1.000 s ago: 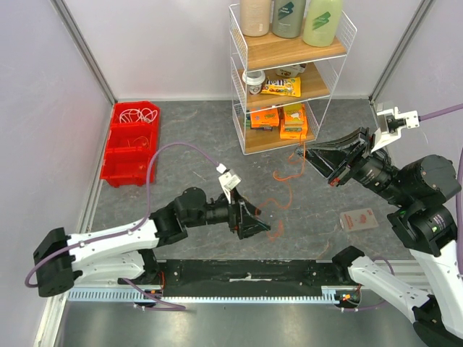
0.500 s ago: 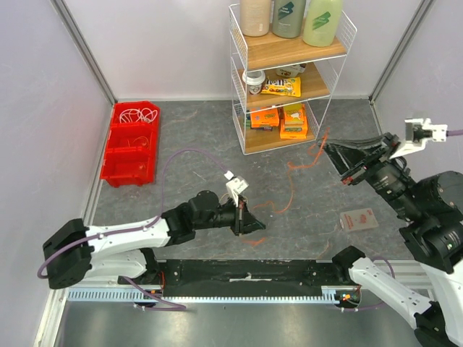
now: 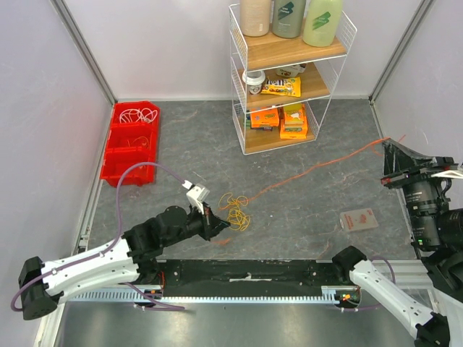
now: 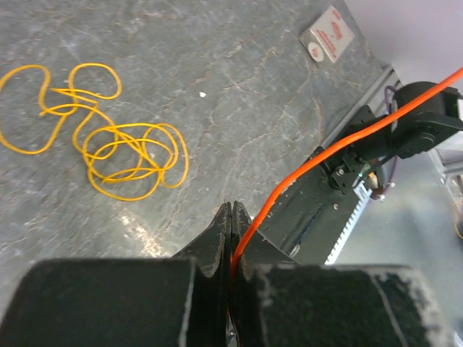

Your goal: Untangle the cables

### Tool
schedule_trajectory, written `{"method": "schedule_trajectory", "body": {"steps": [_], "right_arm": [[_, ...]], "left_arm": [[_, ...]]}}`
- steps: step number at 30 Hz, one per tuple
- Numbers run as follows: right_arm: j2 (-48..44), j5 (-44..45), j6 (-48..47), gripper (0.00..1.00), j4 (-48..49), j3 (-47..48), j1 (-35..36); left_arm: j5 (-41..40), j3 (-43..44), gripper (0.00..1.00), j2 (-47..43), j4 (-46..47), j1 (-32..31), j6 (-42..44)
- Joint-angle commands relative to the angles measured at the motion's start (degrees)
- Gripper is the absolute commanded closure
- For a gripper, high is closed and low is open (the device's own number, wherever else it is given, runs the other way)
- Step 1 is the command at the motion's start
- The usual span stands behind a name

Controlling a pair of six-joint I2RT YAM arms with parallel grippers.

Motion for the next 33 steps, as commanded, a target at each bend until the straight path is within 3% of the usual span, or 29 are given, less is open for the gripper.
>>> {"method": "schedule_trajectory", "body": {"steps": [1,10,14,18,24,29,33], "right_arm": [[-2.3,11.9,-3.7,1.0,-2.2,1.4,0.0],[-5.8,17.1,-5.4,1.0,-2.3,1.4,0.1],[-5.2,12.1,-3.8,1.0,-2.7,-0.6,0.0],[-3.8,6.7,-0.1,1.0,-3.5,-5.2,0.1],[5.5,-1.7,7.8,1.0,-10.7,-11.0,0.0],[11.6,-5.2,14.9,1.0,-15.6,-16.4,0.1],[12.2,-6.4,21.6,1.0,-16.0,-23.9,0.1]], "left_arm": [[-6.7,-0.4,0.98,-3.9,-6.1,0.3,3.3],[-9.1,-0.6,0.98,-8.3,-10.1,0.6,3.6],[-7.5,1.0,0.98,-9.2,-9.2,0.6,4.7],[-1.0,4.7,0.98,-4.8,-3.8,0.6,5.5],[5.2,16.8,0.98,18.7,1.5,0.5,2.5],[6.2,39.1,0.98,44.9,-11.2,0.5,1.2],[8.7,49.9,0.98,59.4,-12.4,1.0,0.8]]}}
